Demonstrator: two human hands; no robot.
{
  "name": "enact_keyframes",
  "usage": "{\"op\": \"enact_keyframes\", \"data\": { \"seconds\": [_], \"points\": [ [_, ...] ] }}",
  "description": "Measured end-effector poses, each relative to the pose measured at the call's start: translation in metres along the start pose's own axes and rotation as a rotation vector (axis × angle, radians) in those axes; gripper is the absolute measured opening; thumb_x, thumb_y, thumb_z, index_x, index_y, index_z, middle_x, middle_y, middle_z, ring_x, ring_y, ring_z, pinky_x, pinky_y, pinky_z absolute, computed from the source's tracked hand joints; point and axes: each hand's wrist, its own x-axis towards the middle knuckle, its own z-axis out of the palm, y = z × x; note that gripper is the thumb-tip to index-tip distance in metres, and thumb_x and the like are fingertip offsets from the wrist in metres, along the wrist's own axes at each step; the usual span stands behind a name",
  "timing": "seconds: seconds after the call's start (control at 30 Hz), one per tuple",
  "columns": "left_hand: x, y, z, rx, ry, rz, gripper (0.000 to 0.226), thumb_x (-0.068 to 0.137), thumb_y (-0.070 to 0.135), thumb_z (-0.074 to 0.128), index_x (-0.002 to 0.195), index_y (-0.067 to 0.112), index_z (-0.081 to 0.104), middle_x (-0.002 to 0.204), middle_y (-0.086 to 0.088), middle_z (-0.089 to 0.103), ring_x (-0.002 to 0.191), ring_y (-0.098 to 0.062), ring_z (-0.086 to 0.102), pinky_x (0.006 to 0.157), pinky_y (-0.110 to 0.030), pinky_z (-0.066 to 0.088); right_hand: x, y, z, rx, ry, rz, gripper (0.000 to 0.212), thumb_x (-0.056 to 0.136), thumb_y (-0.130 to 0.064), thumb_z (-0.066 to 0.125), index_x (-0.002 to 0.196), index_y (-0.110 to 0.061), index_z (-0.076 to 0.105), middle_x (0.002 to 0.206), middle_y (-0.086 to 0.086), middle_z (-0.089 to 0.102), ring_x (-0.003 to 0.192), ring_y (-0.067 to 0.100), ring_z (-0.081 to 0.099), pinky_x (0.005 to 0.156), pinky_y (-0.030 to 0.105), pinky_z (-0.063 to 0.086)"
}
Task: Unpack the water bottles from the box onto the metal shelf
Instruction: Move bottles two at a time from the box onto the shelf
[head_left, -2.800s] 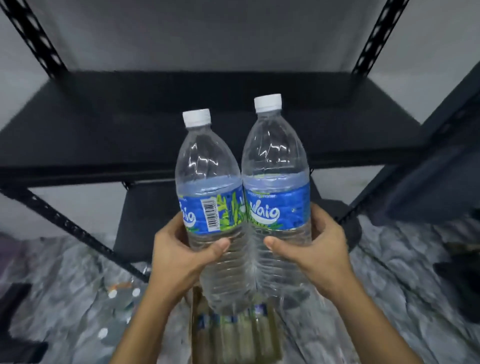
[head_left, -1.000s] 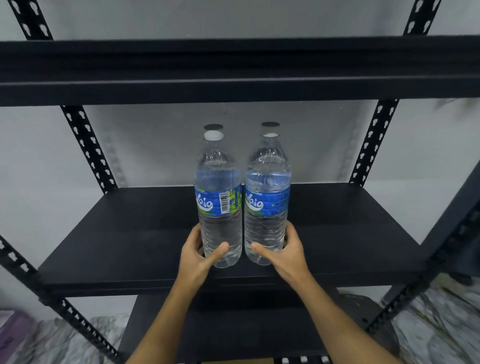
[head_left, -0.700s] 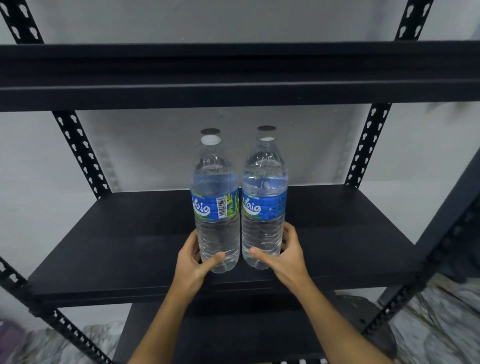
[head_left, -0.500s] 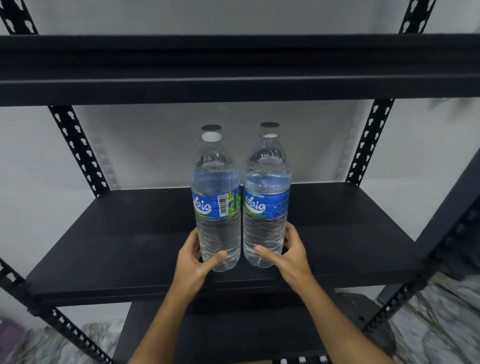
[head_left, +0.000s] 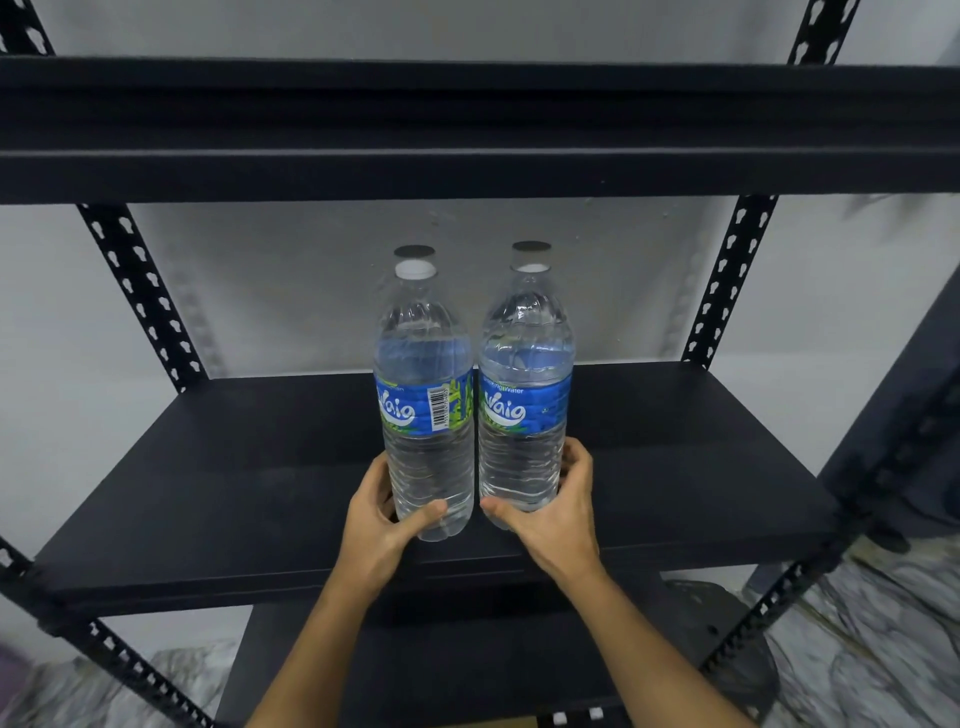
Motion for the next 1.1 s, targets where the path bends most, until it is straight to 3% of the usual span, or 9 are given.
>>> {"op": "enact_keyframes", "data": {
  "seconds": [0.27, 0.6, 0.7, 0.83, 1.1],
  "points": [
    [0.002, -0.001, 0.000, -0.015, 0.007, -0.008, 0.077, 0.062, 0.029, 0.085, 0.130, 0.013, 0.054, 0.124, -0.008, 0.068, 0.116, -0.023, 0.066, 0.095, -0.032, 0.054, 0.002, 0.000, -0.001, 0.045, 0.056, -0.008, 0.094, 0.047, -0.043, 0.094, 0.123, -0.043, 0.038, 0.124, -0.017, 0.054, 0.106, -0.003, 0.058, 0.088, 0.021, 0.052],
    [0.004, -0.004, -0.001, -0.014, 0.009, -0.024, 0.078, 0.062, 0.029, 0.086, 0.131, 0.011, 0.054, 0.124, -0.008, 0.068, 0.116, -0.023, 0.066, 0.097, -0.035, 0.053, 0.005, 0.008, -0.010, 0.139, -0.068, -0.062, 0.085, 0.064, -0.017, 0.090, 0.137, -0.017, 0.045, 0.119, -0.011, 0.066, 0.111, 0.006, 0.063, 0.090, 0.019, 0.050],
    [0.005, -0.004, -0.001, -0.021, 0.013, -0.025, 0.079, 0.061, 0.029, 0.086, 0.131, 0.009, 0.053, 0.123, -0.009, 0.069, 0.115, -0.023, 0.066, 0.096, -0.034, 0.054, 0.006, 0.009, -0.012, 0.146, -0.101, -0.055, 0.087, 0.066, -0.028, 0.087, 0.140, -0.017, 0.042, 0.126, -0.008, 0.063, 0.117, 0.009, 0.061, 0.096, 0.026, 0.050],
    [0.005, -0.004, -0.001, -0.024, 0.010, -0.022, 0.079, 0.061, 0.028, 0.086, 0.130, 0.009, 0.054, 0.122, -0.010, 0.069, 0.114, -0.024, 0.066, 0.095, -0.033, 0.054, 0.007, 0.012, -0.012, 0.114, -0.122, -0.060, 0.090, 0.064, -0.049, 0.081, 0.141, -0.031, 0.038, 0.137, 0.004, 0.052, 0.124, 0.014, 0.055, 0.102, 0.040, 0.046],
    [0.005, -0.003, 0.001, 0.006, 0.034, 0.004, 0.077, 0.062, 0.030, 0.087, 0.130, 0.011, 0.055, 0.121, -0.007, 0.070, 0.114, -0.023, 0.067, 0.095, -0.033, 0.054, 0.012, 0.014, -0.011, 0.101, -0.124, -0.098, 0.097, 0.059, -0.056, 0.082, 0.140, -0.031, 0.035, 0.136, 0.000, 0.051, 0.119, 0.011, 0.056, 0.095, 0.025, 0.048]
  ]
}}
